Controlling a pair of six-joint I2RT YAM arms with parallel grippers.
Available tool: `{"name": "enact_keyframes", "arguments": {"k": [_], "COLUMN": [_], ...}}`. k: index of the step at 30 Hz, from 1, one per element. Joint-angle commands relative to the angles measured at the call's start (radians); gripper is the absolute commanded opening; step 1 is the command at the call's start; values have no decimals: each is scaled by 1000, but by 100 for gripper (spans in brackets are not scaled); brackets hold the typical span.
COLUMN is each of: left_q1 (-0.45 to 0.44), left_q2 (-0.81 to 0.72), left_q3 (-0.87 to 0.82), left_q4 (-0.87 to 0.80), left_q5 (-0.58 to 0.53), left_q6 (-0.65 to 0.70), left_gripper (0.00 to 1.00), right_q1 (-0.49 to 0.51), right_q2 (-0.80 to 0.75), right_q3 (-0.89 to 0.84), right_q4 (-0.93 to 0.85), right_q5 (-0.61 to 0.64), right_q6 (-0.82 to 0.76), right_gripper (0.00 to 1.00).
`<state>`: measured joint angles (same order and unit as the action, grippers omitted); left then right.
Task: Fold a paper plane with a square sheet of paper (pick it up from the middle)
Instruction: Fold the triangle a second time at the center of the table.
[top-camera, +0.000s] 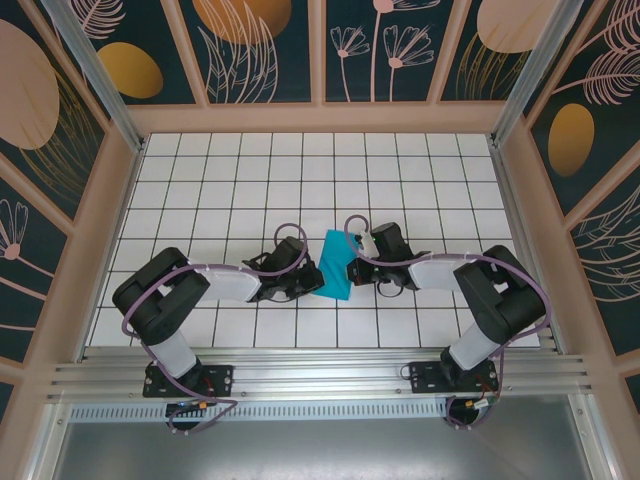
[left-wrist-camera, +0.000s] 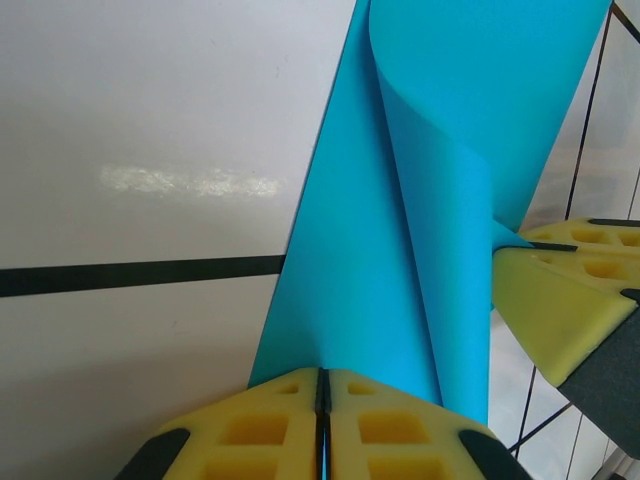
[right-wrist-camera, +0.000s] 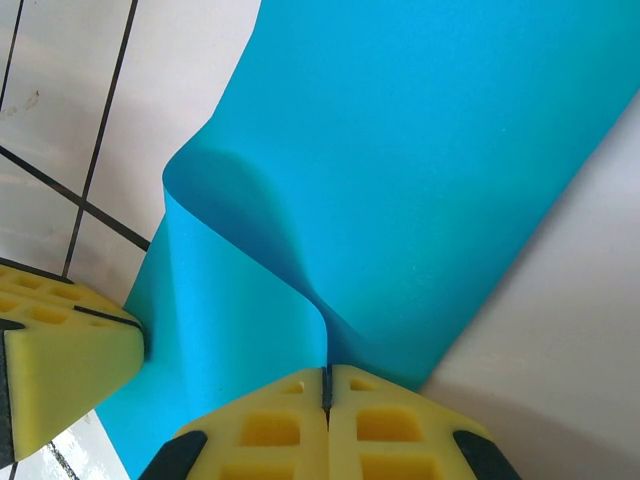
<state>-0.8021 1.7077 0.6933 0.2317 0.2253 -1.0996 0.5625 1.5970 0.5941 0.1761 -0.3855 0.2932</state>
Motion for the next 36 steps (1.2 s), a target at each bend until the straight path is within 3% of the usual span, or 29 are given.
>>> {"name": "enact_keyframes", "arguments": {"k": [1, 10, 20, 36], "left_q1": [-5, -1, 15, 16], "left_q2": [-43, -85, 76, 154], "left_q3": [32, 134, 233, 213], "left_q4": [-55, -33, 42, 98], "left_q5": [-38, -102, -50, -5], "left_q6": [18, 21, -21, -35], "left_gripper": [16, 25, 22, 22], "right_q1": [-7, -7, -7, -7], "right_q2": [8, 10, 13, 27], "right_q3": [-8, -25, -41, -43], "right_q4": [-24, -9, 12, 20], "right_q5": [46, 45, 46, 48], "right_q6": [-19, -15, -5, -2], "right_gripper": [0, 0, 0, 0]}}
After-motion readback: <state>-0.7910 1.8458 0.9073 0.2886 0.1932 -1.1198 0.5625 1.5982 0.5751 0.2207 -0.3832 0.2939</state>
